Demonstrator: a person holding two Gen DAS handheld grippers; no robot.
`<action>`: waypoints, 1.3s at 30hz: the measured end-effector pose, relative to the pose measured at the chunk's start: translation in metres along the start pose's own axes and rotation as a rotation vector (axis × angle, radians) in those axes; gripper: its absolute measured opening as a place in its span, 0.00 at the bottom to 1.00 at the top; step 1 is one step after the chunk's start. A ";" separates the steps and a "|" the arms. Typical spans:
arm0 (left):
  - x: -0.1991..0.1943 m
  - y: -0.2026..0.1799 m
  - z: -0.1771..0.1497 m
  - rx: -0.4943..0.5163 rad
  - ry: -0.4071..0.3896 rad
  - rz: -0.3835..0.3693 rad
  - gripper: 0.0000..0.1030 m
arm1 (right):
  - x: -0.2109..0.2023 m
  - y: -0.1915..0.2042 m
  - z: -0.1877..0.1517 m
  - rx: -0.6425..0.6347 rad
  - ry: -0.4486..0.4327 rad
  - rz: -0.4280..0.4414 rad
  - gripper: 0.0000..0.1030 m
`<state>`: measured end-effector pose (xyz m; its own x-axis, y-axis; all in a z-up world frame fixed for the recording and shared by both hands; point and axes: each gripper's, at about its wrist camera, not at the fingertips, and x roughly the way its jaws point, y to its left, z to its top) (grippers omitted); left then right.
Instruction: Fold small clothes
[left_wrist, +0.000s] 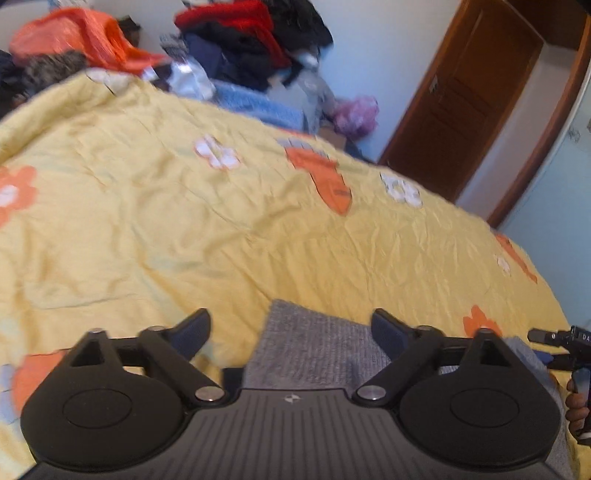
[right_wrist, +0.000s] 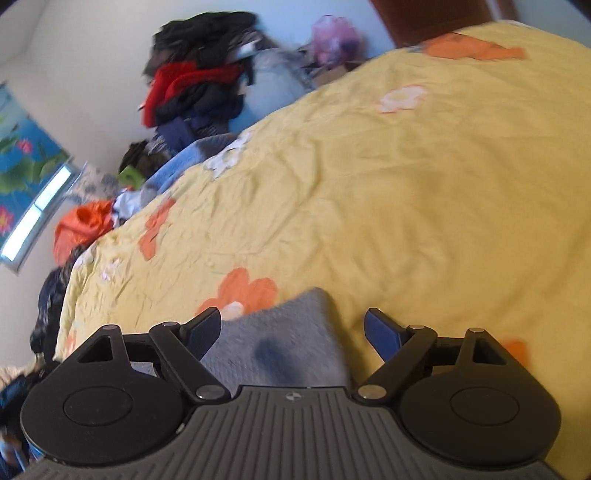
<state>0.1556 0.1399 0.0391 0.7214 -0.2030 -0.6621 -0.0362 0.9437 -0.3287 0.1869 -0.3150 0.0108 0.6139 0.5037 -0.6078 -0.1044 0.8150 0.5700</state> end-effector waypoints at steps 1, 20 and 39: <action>0.011 -0.002 0.001 0.008 0.049 0.000 0.40 | 0.002 0.004 -0.001 -0.022 0.005 0.005 0.82; -0.006 -0.007 -0.007 0.162 -0.014 0.281 0.18 | -0.015 0.008 -0.009 0.064 -0.092 0.002 0.53; 0.014 -0.061 -0.063 0.253 -0.082 0.240 0.94 | 0.000 0.061 -0.077 -0.400 -0.161 -0.280 0.77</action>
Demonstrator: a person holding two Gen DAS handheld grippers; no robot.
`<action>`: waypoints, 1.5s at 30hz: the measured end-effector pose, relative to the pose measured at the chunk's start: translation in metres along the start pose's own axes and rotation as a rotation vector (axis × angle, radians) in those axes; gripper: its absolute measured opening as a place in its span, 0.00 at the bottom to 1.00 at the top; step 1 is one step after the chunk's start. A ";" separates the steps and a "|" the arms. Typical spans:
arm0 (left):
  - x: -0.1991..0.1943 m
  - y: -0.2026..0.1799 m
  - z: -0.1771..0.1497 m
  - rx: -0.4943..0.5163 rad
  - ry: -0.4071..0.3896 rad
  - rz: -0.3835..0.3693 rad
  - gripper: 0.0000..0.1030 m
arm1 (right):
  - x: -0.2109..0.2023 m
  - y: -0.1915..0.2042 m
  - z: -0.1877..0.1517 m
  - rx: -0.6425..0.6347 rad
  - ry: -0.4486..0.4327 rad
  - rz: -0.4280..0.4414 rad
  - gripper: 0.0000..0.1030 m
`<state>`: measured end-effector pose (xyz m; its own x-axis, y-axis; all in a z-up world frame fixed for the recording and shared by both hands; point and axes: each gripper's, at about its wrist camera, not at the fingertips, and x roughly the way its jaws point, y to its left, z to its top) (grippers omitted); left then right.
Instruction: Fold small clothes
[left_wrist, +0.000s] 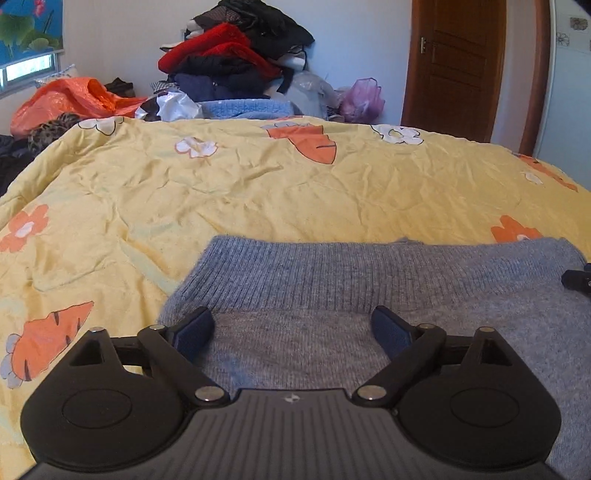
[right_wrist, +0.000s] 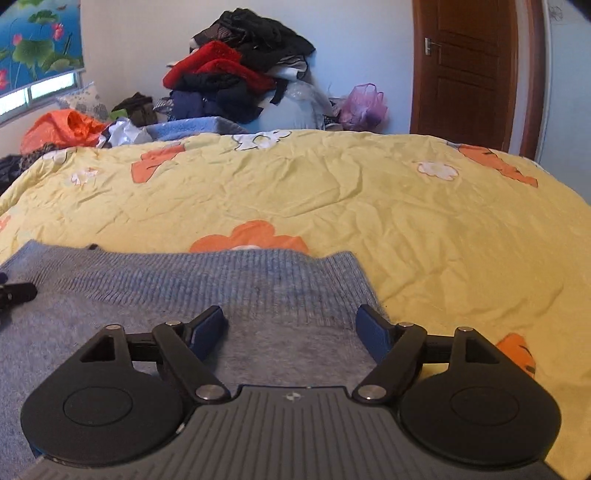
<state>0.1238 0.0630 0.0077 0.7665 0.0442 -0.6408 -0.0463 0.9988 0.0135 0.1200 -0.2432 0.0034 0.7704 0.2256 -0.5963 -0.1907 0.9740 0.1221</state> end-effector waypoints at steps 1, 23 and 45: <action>0.001 -0.003 0.001 0.007 0.002 0.016 0.95 | 0.003 0.002 0.002 -0.009 0.007 -0.008 0.81; -0.044 -0.017 -0.038 -0.004 -0.002 -0.016 1.00 | -0.034 0.042 -0.029 -0.134 0.014 -0.027 1.00; -0.100 -0.019 -0.083 0.098 0.017 -0.119 1.00 | -0.067 0.014 -0.052 -0.021 0.030 -0.024 1.00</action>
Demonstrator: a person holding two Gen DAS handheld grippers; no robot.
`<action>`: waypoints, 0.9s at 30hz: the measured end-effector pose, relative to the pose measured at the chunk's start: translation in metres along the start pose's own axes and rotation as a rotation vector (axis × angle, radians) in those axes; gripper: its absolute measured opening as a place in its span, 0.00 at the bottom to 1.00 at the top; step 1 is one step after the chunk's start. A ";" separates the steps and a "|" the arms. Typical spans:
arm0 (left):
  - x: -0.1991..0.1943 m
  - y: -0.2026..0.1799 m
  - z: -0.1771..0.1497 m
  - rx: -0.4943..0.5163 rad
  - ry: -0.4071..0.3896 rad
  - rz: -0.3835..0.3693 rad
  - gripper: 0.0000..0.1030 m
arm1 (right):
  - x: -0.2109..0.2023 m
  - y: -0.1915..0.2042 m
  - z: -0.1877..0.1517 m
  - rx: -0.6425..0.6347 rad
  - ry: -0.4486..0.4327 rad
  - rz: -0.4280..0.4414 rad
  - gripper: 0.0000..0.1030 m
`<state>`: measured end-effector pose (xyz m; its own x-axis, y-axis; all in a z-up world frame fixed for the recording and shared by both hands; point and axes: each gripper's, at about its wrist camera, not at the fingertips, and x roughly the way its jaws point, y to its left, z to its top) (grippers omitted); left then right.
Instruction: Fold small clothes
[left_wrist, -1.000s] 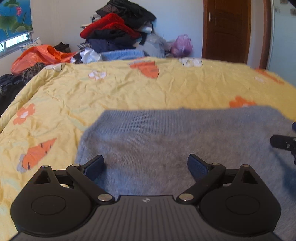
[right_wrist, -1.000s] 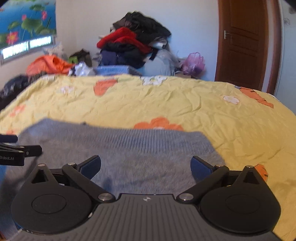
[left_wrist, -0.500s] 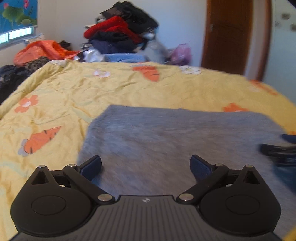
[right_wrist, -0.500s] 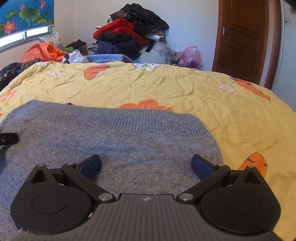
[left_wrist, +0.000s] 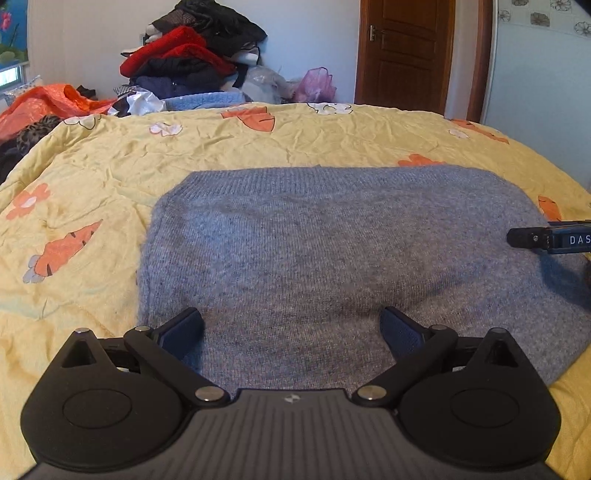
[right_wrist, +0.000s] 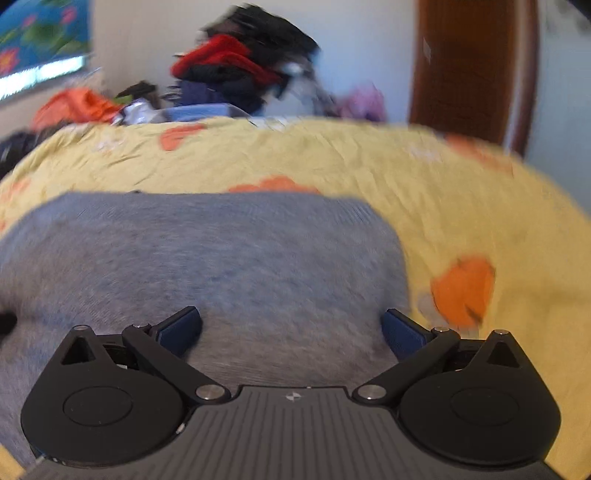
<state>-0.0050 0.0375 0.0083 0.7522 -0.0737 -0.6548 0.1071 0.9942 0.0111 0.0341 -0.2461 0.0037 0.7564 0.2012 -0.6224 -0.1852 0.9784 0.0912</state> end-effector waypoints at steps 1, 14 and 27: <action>-0.001 0.000 0.001 0.004 0.001 -0.002 1.00 | 0.000 0.001 0.001 -0.023 0.005 0.002 1.00; -0.106 0.064 -0.075 -0.731 -0.048 -0.097 1.00 | -0.062 0.039 -0.052 -0.054 -0.015 0.036 1.00; -0.074 0.082 -0.065 -1.004 -0.116 -0.188 0.92 | -0.064 0.039 -0.052 -0.053 -0.021 0.043 1.00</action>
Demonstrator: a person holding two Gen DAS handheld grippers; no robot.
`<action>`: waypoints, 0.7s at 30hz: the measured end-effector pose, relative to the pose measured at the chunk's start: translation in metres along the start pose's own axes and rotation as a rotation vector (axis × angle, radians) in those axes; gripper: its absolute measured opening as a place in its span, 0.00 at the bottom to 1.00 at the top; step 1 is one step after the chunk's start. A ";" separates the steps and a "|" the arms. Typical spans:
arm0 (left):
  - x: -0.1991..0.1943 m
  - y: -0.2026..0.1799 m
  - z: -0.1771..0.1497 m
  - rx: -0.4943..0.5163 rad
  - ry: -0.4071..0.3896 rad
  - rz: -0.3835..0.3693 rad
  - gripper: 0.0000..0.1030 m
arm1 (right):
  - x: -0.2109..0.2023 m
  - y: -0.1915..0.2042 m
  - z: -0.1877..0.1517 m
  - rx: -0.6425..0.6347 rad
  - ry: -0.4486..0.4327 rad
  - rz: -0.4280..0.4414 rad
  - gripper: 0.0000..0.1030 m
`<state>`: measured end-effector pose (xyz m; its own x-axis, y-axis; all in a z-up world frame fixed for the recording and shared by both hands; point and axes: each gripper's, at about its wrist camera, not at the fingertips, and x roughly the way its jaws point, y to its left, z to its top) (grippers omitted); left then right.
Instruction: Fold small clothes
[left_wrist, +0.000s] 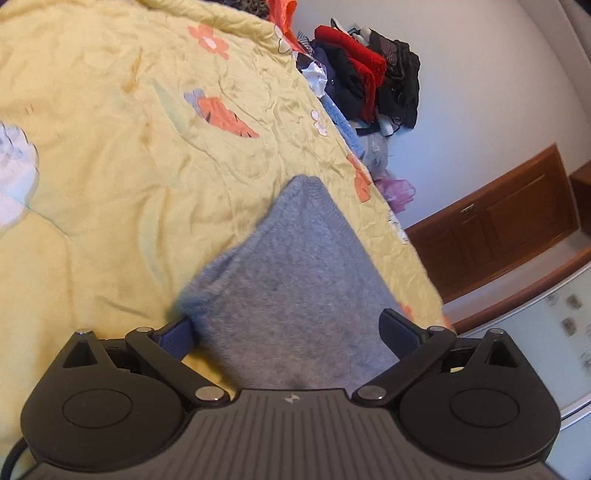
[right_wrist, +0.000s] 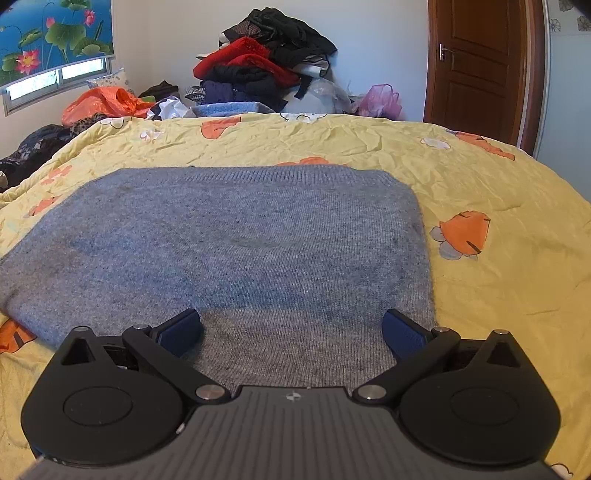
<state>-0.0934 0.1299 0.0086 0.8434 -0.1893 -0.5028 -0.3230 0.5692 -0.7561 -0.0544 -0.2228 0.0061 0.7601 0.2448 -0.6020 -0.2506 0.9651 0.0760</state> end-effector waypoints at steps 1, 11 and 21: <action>0.004 0.000 -0.001 -0.010 0.005 -0.002 0.78 | 0.000 -0.001 0.000 0.004 -0.002 0.004 1.00; 0.021 -0.017 -0.009 0.078 -0.079 0.142 0.40 | -0.001 -0.006 -0.001 0.031 -0.013 0.032 1.00; 0.021 -0.011 -0.007 0.088 -0.100 0.207 0.07 | 0.001 -0.002 0.000 0.003 -0.001 0.011 1.00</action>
<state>-0.0749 0.1140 0.0033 0.8029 0.0159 -0.5959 -0.4583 0.6558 -0.5999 -0.0529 -0.2242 0.0054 0.7578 0.2550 -0.6006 -0.2569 0.9627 0.0846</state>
